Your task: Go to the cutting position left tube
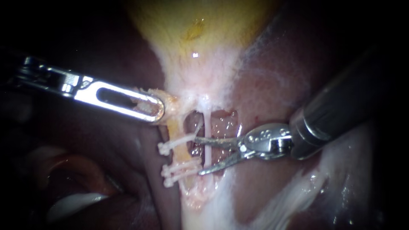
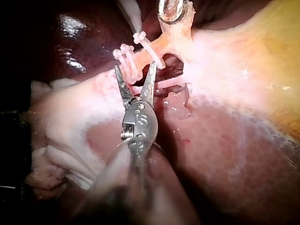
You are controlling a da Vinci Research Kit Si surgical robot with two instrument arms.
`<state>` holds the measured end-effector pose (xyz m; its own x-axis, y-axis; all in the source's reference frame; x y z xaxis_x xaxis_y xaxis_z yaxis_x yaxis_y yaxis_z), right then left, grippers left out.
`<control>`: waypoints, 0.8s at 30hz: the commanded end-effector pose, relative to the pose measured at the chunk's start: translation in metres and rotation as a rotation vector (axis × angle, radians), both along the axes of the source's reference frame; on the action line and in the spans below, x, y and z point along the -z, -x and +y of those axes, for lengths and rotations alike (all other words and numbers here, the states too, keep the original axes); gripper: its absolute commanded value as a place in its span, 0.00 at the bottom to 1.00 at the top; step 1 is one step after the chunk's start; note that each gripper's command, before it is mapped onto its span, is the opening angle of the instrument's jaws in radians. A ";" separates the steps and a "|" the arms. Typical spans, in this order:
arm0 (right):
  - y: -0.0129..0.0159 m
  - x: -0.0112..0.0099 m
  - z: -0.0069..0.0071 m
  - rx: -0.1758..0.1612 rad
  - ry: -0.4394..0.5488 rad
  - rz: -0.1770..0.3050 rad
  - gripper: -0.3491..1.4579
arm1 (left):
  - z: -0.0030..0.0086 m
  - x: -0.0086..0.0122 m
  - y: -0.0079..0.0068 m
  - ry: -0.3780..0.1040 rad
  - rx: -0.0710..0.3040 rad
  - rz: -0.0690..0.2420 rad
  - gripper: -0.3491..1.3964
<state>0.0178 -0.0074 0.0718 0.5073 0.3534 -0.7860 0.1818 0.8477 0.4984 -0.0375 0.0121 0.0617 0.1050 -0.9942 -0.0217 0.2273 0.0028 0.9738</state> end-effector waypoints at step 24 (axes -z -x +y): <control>-0.0020 -0.0007 -0.0005 0.013 -0.062 0.011 0.99 | 0.0001 -0.0001 0.0001 0.000 0.000 0.000 0.00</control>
<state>0.0198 -0.0079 0.0726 0.5030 0.3962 -0.7681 0.1985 0.8120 0.5489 -0.0377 0.0121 0.0618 0.1043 -0.9943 -0.0217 0.2276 0.0026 0.9738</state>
